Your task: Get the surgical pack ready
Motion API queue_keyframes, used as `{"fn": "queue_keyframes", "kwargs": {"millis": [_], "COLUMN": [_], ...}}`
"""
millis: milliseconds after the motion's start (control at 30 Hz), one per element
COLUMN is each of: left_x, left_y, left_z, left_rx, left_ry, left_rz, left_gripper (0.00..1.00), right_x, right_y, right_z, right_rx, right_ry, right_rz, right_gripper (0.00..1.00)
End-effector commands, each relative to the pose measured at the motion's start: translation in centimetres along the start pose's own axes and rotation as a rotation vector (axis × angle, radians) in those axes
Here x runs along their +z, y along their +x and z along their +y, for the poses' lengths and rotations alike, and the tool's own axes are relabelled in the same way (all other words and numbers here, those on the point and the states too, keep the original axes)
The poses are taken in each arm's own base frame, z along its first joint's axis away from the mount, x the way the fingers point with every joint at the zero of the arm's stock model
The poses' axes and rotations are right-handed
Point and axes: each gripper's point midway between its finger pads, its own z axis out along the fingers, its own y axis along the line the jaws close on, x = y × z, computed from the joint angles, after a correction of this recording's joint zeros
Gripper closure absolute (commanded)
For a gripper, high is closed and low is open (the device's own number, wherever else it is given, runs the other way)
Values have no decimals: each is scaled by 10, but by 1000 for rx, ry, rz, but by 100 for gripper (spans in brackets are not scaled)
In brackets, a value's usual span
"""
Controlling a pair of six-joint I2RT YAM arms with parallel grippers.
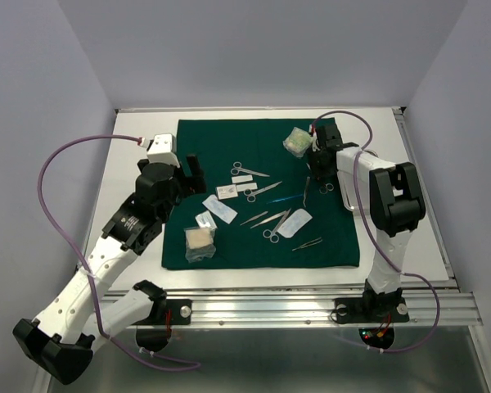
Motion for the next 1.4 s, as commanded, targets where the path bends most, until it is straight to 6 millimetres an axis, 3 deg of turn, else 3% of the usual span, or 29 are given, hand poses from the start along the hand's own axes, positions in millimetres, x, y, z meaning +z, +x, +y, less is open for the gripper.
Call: {"fn": "queue_keyframes", "kwargs": {"millis": [0, 133, 300, 500, 700, 767, 800, 867, 933, 1133, 1367], "left_x": [-2, -2, -3, -2, -1, 0, 1, 1, 3, 2, 1], "left_y": [-4, -4, -4, -3, -1, -1, -1, -2, -3, -4, -4], "left_z": [6, 6, 7, 6, 7, 6, 6, 5, 4, 2, 3], "left_rx": [-1, -3, -4, -4, -2, 2, 4, 7, 8, 3, 6], "left_ry": [-17, -17, -19, -16, -21, -20, -20, -21, -20, -7, -12], "left_rz": [-31, -31, -33, -29, -24, -23, -21, -23, -22, -21, -23], "left_gripper": [1, 1, 1, 1, 1, 1, 1, 1, 1, 1, 1], "right_x": [7, 12, 8, 3, 16, 17, 17, 15, 7, -30, -66], "right_y": [8, 14, 11, 5, 22, 25, 25, 23, 13, -32, -65], "right_z": [3, 3, 7, 2, 4, 3, 2, 2, 5, 11, 13], "right_rx": [-16, -19, -19, -25, -25, -26, -23, -15, 7, 69, 92], "right_ry": [-15, -15, -36, -15, -17, -12, -8, -7, -24, -71, -106], "right_rz": [19, 34, 20, 4, 51, 59, 57, 51, 24, -99, -205], "right_gripper": [58, 64, 78, 76, 72, 78, 86, 94, 99, 99, 99]}}
